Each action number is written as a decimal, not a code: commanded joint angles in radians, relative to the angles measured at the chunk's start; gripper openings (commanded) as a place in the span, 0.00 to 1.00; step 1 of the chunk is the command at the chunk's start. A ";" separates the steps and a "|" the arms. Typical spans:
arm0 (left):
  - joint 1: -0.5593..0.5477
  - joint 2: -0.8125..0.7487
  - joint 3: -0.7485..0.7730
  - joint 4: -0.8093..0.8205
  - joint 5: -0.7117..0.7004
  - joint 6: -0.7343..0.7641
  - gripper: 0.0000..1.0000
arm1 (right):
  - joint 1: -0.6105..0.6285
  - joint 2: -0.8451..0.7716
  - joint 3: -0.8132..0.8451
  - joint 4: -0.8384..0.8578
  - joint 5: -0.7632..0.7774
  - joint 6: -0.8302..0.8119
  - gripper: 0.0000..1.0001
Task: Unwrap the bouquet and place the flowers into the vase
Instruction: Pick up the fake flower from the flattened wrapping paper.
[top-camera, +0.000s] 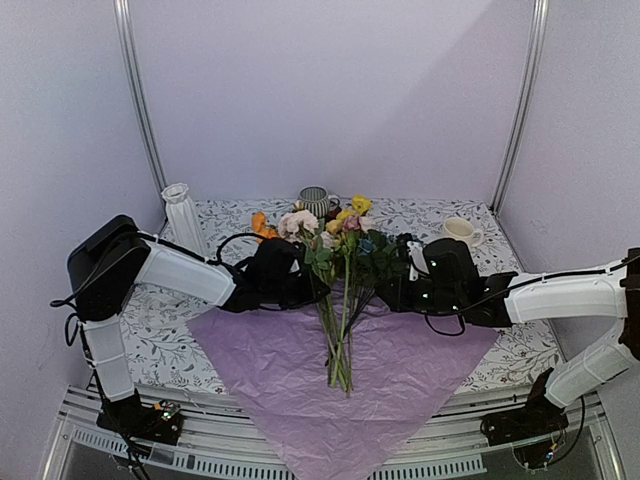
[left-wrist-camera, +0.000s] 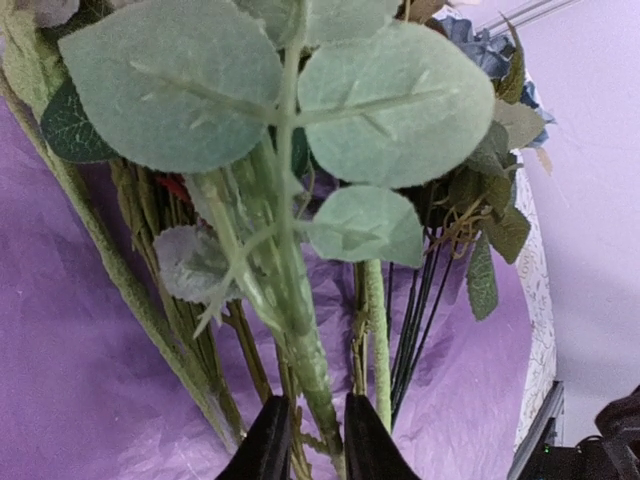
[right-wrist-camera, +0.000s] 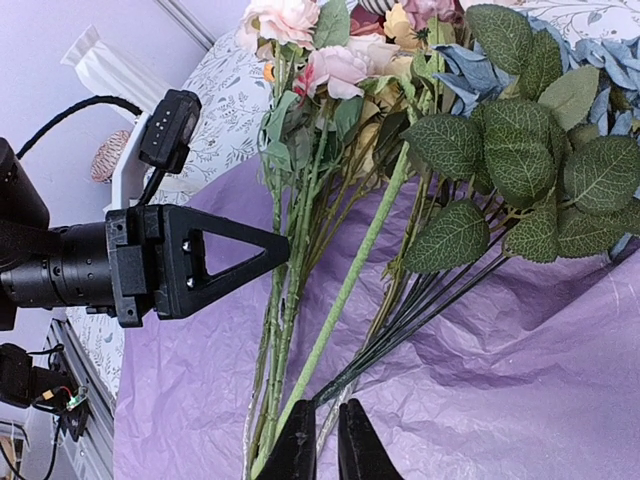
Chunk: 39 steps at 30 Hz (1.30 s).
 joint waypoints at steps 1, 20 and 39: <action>0.019 0.029 0.016 0.026 0.031 -0.003 0.15 | -0.007 -0.037 -0.019 0.023 0.013 0.012 0.10; 0.019 -0.360 -0.214 0.108 -0.009 0.123 0.03 | -0.006 -0.133 -0.056 -0.022 0.057 -0.038 0.10; -0.012 -0.356 -0.383 0.451 0.000 0.234 0.01 | 0.028 0.280 0.086 0.345 -0.487 -0.016 0.28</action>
